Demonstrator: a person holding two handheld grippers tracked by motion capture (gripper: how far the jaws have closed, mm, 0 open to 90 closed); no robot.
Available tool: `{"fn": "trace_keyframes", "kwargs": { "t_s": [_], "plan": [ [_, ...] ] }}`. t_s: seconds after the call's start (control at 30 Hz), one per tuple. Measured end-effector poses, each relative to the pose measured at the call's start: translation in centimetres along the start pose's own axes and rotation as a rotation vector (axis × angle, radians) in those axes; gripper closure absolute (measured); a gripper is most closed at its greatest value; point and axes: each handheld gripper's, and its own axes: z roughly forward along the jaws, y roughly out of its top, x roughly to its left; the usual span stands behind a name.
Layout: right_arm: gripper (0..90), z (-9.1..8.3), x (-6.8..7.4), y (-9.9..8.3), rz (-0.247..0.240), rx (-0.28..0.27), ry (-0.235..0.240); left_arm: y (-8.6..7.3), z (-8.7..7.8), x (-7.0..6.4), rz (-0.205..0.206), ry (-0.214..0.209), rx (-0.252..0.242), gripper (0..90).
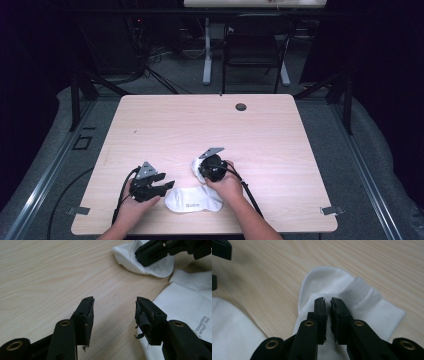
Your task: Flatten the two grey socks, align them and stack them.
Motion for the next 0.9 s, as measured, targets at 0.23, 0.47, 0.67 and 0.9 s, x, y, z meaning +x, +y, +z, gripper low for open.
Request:
{"fn": "trace_keyframes", "kwargs": {
  "t_s": [0.23, 0.47, 0.67, 0.9],
  "plan": [
    [79.6, 0.9, 1.2, 0.9, -0.022, -0.005, 0.025, 0.2, 0.3, 0.5, -0.005, 0.014, 0.000, 50.3],
    [70.8, -0.5, 2.0, 1.2, -0.004, -0.067, 0.023, 0.5, 0.6, 0.7, -0.015, 0.017, 0.004, 50.2],
    [63.8, 0.1, 3.8, 0.9, -0.082, -0.016, -0.026, 0.5, 0.5, 0.7, -0.013, 0.022, 0.005, 50.3],
    [80.2, 0.6, 4.0, 0.4, -0.089, 0.002, -0.052, 0.8, 0.6, 0.8, -0.010, 0.029, 0.007, 51.1]
  ]
}}
